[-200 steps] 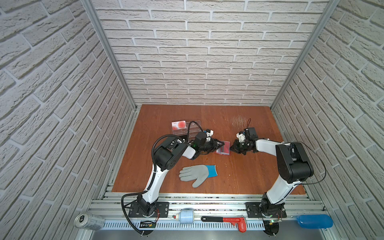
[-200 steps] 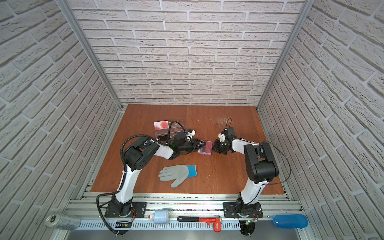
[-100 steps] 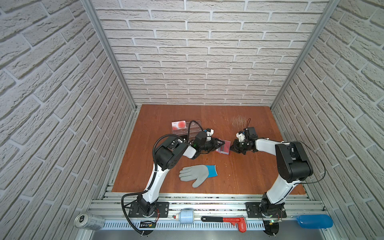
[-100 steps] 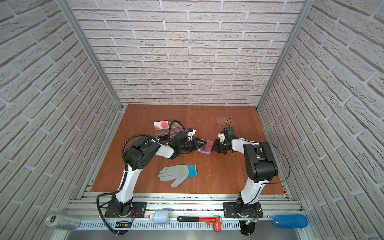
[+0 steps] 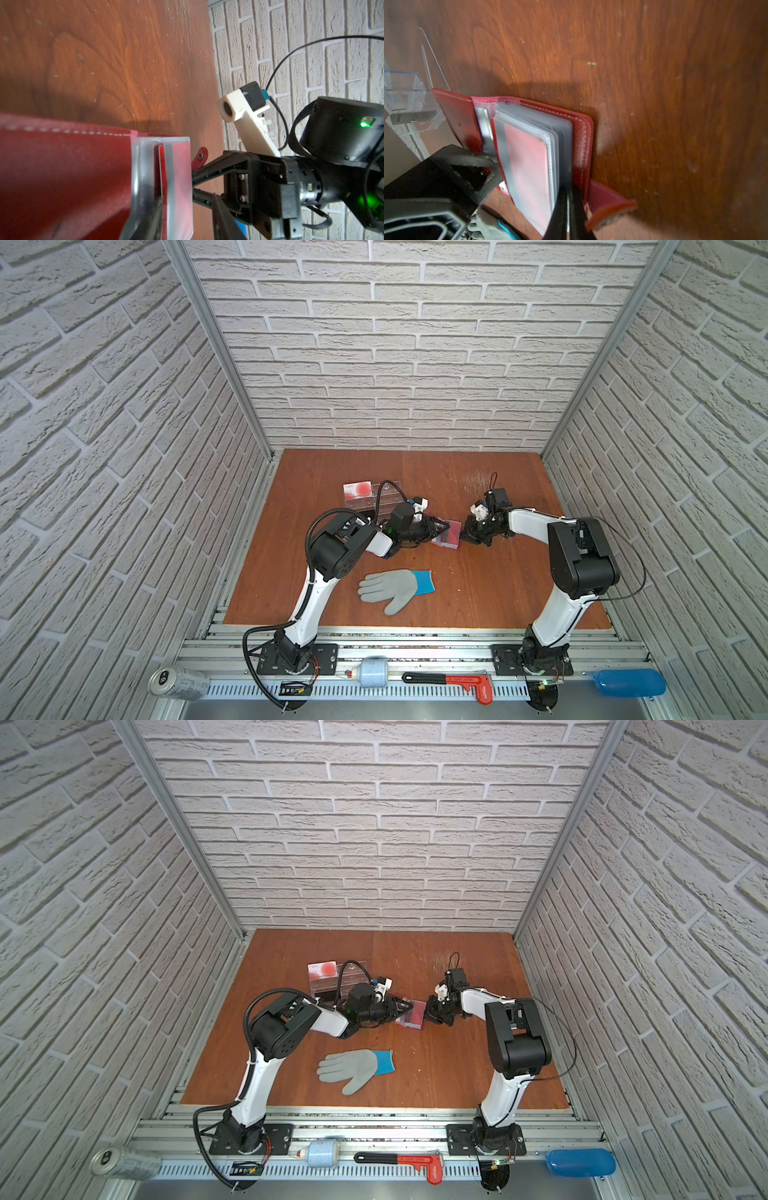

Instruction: Take the credit cards out of the card holder

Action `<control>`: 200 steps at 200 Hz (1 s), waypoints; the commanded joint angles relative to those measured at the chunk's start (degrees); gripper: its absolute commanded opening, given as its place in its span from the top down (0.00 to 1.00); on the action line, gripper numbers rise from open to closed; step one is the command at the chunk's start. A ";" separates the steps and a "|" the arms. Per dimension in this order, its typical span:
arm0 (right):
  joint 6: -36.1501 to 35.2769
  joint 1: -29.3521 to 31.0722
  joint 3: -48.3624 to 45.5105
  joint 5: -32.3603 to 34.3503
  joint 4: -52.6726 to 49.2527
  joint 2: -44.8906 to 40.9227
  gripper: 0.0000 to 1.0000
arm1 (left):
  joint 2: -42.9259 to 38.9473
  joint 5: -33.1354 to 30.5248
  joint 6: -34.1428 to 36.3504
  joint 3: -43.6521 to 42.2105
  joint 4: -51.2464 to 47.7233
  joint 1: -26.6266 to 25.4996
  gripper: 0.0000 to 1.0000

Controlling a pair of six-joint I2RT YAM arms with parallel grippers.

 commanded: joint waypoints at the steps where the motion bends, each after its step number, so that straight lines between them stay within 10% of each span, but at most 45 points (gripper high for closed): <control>1: -1.38 2.01 -0.34 5.56 3.14 4.27 0.93 | -0.16 5.89 0.26 -0.11 2.99 -3.85 0.60; 200: -2.60 2.87 6.41 7.61 -0.28 8.32 0.93 | 0.50 6.36 0.35 0.03 4.59 -5.15 0.62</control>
